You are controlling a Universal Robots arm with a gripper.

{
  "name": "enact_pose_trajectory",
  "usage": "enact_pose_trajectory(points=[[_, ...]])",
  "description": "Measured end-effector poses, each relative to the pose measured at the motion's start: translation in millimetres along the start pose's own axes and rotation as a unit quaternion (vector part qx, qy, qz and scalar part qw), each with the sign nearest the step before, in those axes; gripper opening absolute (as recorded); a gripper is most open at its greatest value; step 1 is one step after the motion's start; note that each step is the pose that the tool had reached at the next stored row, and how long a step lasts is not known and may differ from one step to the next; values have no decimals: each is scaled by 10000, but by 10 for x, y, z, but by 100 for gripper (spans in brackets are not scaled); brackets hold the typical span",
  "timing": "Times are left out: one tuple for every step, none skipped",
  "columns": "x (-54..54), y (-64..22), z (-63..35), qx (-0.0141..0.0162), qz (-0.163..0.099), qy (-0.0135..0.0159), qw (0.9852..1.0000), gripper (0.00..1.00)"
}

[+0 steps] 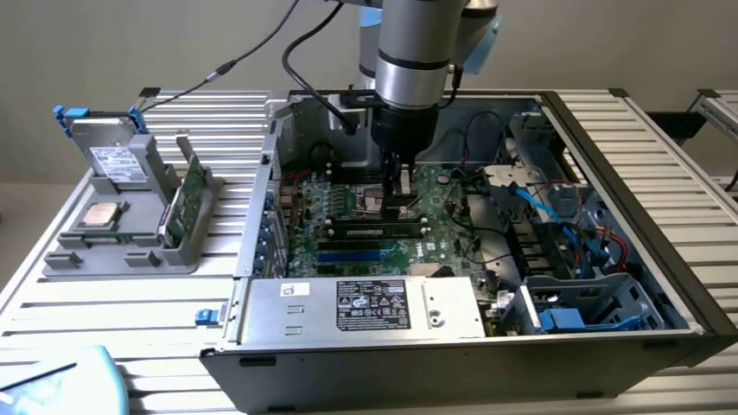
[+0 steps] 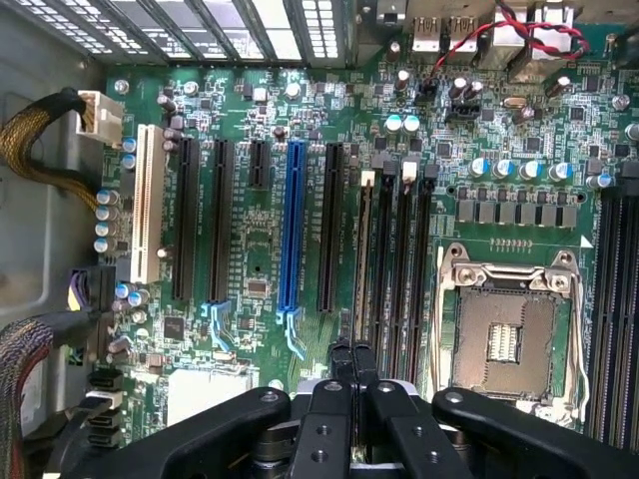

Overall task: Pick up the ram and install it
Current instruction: 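Press down the ram until it locks into place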

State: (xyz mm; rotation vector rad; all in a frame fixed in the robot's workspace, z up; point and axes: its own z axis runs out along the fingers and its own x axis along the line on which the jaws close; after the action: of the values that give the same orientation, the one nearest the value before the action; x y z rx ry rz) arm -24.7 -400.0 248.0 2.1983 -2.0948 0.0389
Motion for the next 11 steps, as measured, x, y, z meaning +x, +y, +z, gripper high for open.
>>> enact_pose_trajectory(points=[[0, 0, 0, 0, 0, 0, 10000, 11], [0, 0, 0, 0, 0, 0, 10000, 11], [0, 0, 0, 0, 0, 0, 10000, 11], [0, 0, 0, 0, 0, 0, 10000, 11], [0, 0, 0, 0, 0, 0, 10000, 11], [0, 0, 0, 0, 0, 0, 10000, 11], [0, 0, 0, 0, 0, 0, 10000, 11], [0, 0, 0, 0, 0, 0, 10000, 11], [0, 0, 0, 0, 0, 0, 10000, 11], [0, 0, 0, 0, 0, 0, 10000, 11], [0, 0, 0, 0, 0, 0, 10000, 11]])
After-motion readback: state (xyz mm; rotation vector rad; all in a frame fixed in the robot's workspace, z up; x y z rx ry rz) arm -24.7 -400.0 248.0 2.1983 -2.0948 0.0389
